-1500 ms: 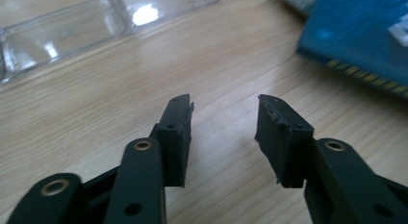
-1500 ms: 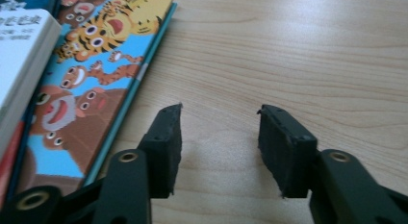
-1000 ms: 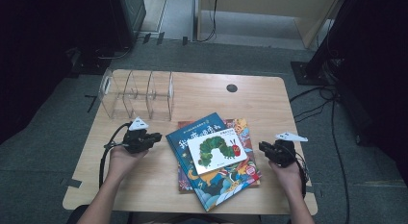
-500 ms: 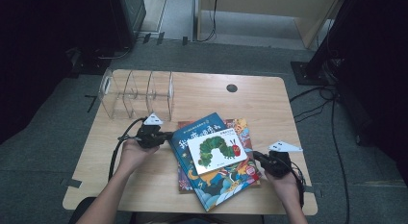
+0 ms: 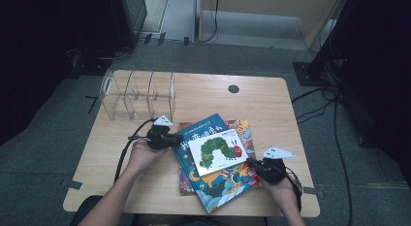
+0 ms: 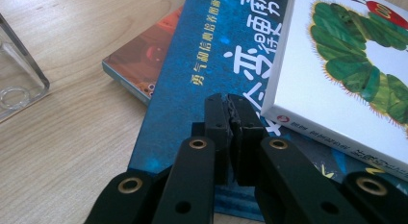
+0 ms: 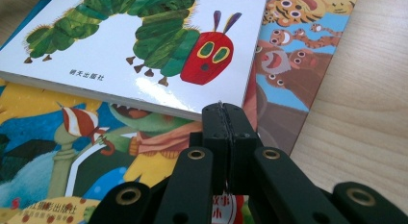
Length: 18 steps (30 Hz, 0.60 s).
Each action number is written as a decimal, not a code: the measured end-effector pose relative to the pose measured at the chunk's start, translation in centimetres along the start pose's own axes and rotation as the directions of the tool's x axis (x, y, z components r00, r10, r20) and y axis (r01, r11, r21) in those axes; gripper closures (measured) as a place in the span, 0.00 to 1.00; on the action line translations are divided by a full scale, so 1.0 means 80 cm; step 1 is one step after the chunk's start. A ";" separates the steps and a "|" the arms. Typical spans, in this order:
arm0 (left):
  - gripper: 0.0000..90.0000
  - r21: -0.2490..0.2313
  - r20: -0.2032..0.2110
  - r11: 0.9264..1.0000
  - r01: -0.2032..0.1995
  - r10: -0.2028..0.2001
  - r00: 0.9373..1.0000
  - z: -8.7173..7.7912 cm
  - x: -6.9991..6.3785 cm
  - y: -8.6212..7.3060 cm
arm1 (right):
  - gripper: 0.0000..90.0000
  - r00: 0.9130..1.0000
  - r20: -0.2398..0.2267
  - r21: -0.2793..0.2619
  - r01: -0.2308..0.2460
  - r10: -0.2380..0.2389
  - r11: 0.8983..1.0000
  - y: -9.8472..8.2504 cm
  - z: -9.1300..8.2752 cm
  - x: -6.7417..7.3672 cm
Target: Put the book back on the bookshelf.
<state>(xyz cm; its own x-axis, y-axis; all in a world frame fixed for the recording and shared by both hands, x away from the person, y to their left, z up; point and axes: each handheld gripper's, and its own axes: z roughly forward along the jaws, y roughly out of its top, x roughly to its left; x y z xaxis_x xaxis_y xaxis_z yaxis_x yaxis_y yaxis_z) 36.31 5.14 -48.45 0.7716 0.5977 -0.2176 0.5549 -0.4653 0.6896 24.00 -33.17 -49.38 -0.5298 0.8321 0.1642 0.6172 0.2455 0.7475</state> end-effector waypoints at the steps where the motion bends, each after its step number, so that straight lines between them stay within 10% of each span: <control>1: 0.98 0.000 -0.002 1.000 -0.007 0.007 1.000 0.000 -0.002 0.000 | 0.99 1.000 -0.006 -0.004 -0.009 0.009 1.000 0.000 0.001 -0.002; 18: 0.93 -0.001 0.016 1.000 -0.002 0.002 1.000 -0.002 -0.011 -0.006 | 0.97 0.998 -0.051 -0.023 0.026 -0.028 0.999 0.011 0.019 -0.001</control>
<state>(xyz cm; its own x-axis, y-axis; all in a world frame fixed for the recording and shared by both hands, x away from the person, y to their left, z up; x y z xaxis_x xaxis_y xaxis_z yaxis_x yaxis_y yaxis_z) 35.35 4.92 -48.47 0.7779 0.5859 -0.2272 0.5528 -0.4661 0.6908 25.48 -32.28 -49.69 -0.5757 0.7985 0.1762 0.5893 0.2558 0.7663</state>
